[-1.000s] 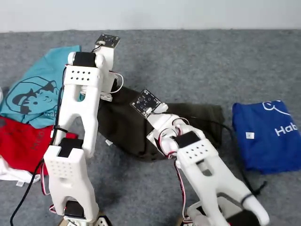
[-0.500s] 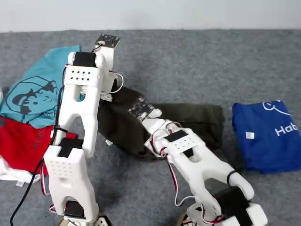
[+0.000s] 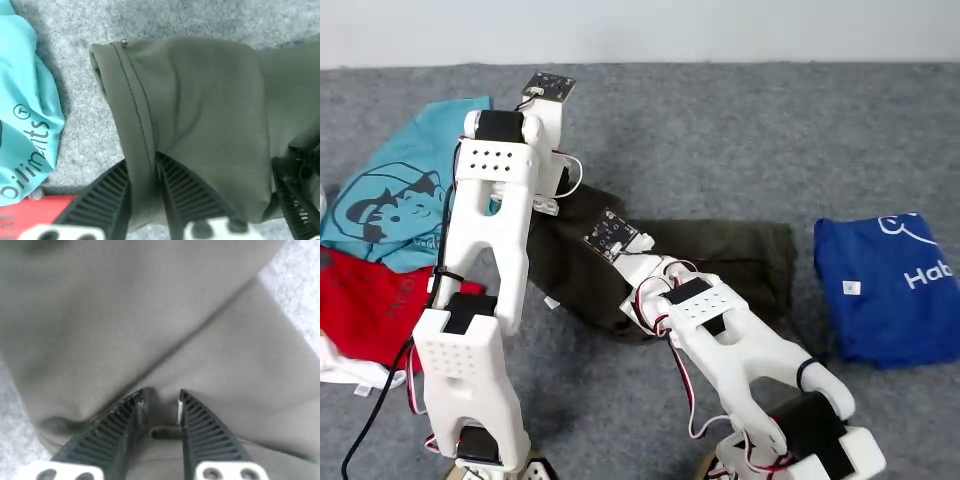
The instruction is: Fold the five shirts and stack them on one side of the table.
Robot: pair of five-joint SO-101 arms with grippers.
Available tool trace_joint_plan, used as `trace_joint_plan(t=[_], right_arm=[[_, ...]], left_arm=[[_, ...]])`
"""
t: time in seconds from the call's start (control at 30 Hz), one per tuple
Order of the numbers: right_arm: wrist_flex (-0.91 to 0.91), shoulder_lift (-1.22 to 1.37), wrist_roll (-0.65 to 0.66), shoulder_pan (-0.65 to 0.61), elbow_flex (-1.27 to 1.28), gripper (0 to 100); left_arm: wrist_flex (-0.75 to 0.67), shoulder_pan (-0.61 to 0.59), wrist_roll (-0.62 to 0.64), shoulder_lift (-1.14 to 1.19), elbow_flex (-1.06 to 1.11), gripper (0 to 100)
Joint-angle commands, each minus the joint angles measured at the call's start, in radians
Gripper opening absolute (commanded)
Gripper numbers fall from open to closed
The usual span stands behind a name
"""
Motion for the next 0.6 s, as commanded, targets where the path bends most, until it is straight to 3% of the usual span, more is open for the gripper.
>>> trace_joint_plan(t=[0.0,0.57], right_arm=[[-0.01,-0.001,-0.009,-0.008,-0.034,10.5],[-0.013,0.082,-0.009,-0.008,-0.035,10.5]], left_arm=[[0.021,0.002,0.006,-0.063,-0.004,4],[0.021,0.002,0.006,-0.066,-0.004,4]])
